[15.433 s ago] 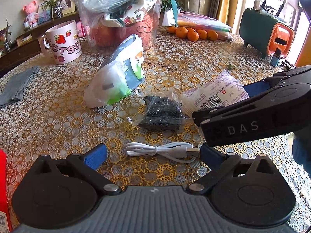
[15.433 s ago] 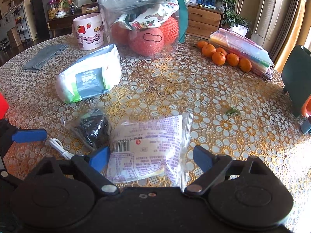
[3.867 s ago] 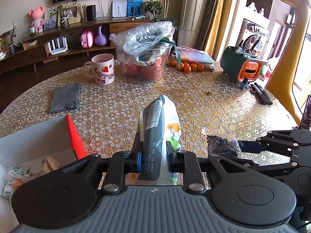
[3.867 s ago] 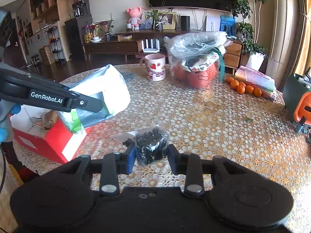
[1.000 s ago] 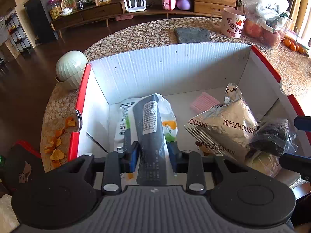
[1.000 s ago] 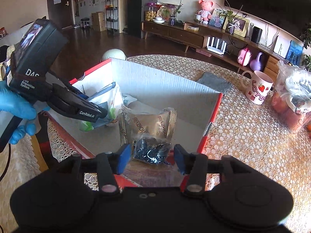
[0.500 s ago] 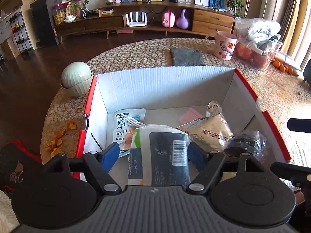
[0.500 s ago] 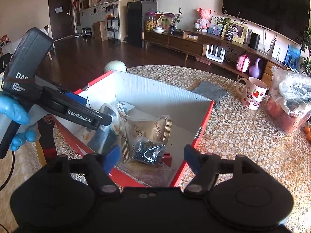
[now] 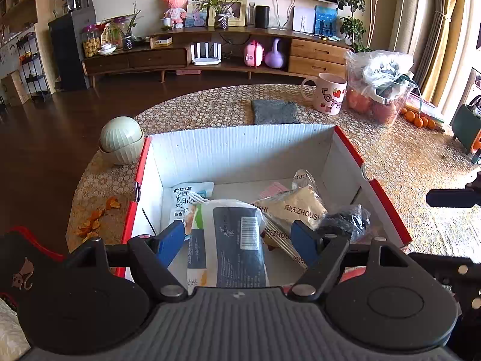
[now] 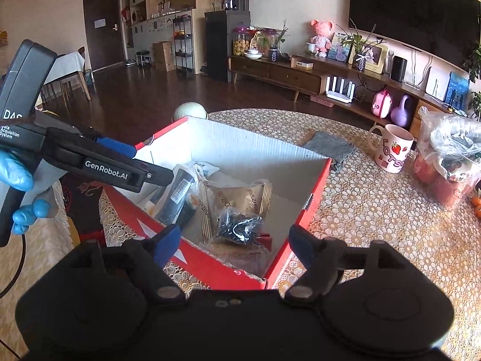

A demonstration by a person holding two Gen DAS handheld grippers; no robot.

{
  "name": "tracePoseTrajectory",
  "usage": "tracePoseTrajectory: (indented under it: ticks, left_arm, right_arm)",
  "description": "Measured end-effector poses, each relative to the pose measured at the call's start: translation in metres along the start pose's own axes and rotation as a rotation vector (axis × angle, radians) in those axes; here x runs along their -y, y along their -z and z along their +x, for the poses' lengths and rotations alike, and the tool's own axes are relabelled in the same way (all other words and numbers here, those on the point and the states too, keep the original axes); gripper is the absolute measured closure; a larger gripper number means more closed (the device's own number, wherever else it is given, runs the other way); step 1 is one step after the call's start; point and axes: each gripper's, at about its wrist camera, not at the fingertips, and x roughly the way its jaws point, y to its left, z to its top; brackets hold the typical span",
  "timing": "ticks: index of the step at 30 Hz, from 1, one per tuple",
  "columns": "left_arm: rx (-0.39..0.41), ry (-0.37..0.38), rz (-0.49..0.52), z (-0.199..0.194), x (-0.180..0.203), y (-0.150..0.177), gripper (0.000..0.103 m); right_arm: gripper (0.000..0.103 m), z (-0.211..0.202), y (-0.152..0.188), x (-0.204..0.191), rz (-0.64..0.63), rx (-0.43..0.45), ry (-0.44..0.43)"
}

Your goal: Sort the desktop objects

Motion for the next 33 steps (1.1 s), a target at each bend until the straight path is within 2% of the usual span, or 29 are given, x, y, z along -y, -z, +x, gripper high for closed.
tracePoseTrajectory:
  ticks: [5, 13, 16, 19, 21, 23, 33]
  left_arm:
    - [0.008, 0.001, 0.002, -0.008, 0.007, 0.007, 0.026]
    - [0.024, -0.001, 0.011, -0.025, 0.020, 0.017, 0.026]
    - [0.041, -0.026, 0.018, -0.034, 0.025, 0.020, 0.019]
    - [0.051, -0.040, 0.018, -0.041, 0.030, 0.023, 0.018]
    - [0.055, -0.046, 0.019, -0.045, 0.034, 0.025, 0.012]
    - [0.059, -0.052, 0.024, -0.047, 0.037, 0.027, 0.000]
    - [0.054, -0.057, 0.025, -0.052, 0.056, 0.042, 0.000]
  right_arm:
    - [0.023, -0.009, 0.002, 0.005, 0.007, 0.014, -0.009]
    - [0.017, -0.024, 0.006, 0.006, 0.000, 0.045, -0.039]
    - [0.015, -0.032, 0.009, 0.003, -0.009, 0.062, -0.050]
    - [0.013, -0.039, 0.013, 0.001, -0.020, 0.078, -0.057]
    - [0.012, -0.042, 0.016, 0.001, -0.025, 0.082, -0.057]
    - [0.011, -0.046, 0.019, 0.001, -0.022, 0.085, -0.054]
    - [0.004, -0.063, 0.030, 0.015, 0.044, 0.123, -0.022]
